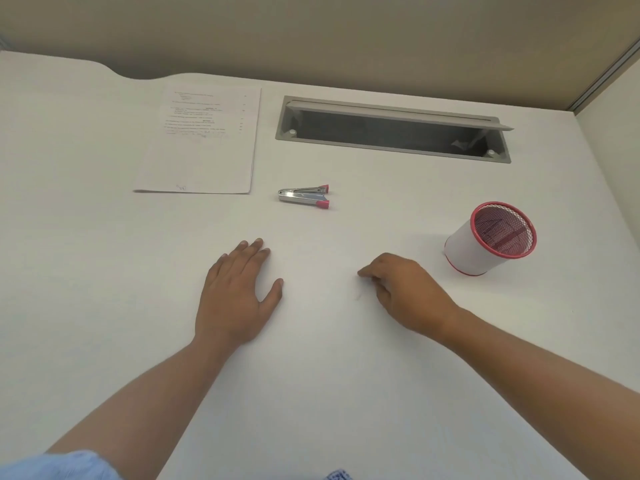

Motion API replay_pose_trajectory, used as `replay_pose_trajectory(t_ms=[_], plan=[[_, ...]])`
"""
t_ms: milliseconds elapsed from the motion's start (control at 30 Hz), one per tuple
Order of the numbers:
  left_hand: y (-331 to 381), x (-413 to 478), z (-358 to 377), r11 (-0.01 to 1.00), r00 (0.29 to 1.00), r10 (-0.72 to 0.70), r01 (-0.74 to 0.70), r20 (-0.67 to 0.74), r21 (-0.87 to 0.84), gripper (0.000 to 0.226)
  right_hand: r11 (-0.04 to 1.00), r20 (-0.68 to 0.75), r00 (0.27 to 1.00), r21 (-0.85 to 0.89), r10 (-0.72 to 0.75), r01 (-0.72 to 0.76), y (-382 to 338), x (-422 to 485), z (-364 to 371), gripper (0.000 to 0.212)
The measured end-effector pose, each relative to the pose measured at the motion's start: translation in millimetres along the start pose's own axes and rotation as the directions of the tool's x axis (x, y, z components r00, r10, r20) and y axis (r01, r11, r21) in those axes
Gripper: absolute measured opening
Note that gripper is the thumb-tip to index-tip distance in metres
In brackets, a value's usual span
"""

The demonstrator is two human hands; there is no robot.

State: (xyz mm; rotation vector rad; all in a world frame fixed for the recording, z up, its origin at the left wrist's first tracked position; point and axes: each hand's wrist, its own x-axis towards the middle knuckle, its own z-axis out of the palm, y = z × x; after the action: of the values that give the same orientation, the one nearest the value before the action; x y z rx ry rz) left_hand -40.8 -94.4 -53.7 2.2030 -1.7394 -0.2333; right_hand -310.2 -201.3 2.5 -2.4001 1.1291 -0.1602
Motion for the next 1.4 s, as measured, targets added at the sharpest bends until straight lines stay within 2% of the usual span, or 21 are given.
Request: replay_pose_trajectory(t_ms=[100, 233, 400, 500, 667, 800, 933, 1067, 1200, 1300, 1400], plan=[[0.4, -0.2, -0.2, 1.000, 1.000, -0.001, 0.001, -0.002, 0.003, 0.063, 0.990, -0.092, 0.987, 0.066, 0.129, -0.124, 2.6, 7.5, -6.0, 0.015], [0.2, 0.5, -0.2, 1.000, 1.000, -0.002, 0.002, 0.005, 0.002, 0.062, 0.981, -0.085, 0.978, -0.037, 0.188, -0.192, 4.0, 14.0, -1.2, 0.030], [-0.1, 0.3, 0.2, 1.000, 1.000, 0.003, -0.003, 0.002, -0.007, 0.061, 0.985, 0.004, 0.999, -0.168, 0.050, -0.049, -12.0, 3.9, 16.4, 0.035], [0.2, 0.0, 0.9, 1.000, 1.000, 0.001, -0.001, -0.007, -0.011, 0.061, 0.988, 0.067, 0.998, -0.153, 0.014, -0.003, -18.5, -3.5, 16.8, 0.038], [-0.4, 0.4, 1.3, 1.000, 1.000, 0.005, -0.006, -0.015, -0.005, 0.061, 0.963, -0.120, 0.963, -0.100, 0.239, -0.252, -0.7, 5.5, 1.3, 0.041], [-0.6, 0.1, 1.8, 1.000, 1.000, -0.001, 0.000, -0.016, -0.014, 0.061, 0.917, -0.113, 0.944, -0.226, 0.310, -0.328, -7.7, 0.7, 3.2, 0.032], [-1.3, 0.5, 2.2, 1.000, 1.000, 0.001, -0.001, -0.014, -0.008, 0.061, 0.944, -0.034, 0.969, -0.219, 0.246, -0.248, -33.0, -7.3, 13.7, 0.021], [-1.0, -0.2, 1.9, 1.000, 1.000, 0.000, -0.001, -0.017, -0.009, 0.061, 0.978, 0.031, 0.991, -0.165, 0.133, -0.126, -37.4, -6.4, 21.2, 0.021], [-1.1, 0.4, 2.5, 1.000, 1.000, 0.001, -0.001, -0.013, -0.011, 0.060, 0.989, 0.004, 0.994, -0.104, 0.111, -0.110, -28.2, -3.5, 17.1, 0.021], [-1.3, 0.3, 2.7, 1.000, 1.000, 0.003, -0.004, -0.017, -0.012, 0.060, 0.997, 0.029, 0.999, -0.080, -0.022, 0.024, -26.5, -4.7, 19.0, 0.020], [-1.2, -0.3, 2.1, 1.000, 1.000, 0.003, -0.003, -0.025, -0.010, 0.060, 0.981, 0.044, 0.989, -0.127, -0.145, 0.149, -24.5, -4.6, 21.2, 0.011]])
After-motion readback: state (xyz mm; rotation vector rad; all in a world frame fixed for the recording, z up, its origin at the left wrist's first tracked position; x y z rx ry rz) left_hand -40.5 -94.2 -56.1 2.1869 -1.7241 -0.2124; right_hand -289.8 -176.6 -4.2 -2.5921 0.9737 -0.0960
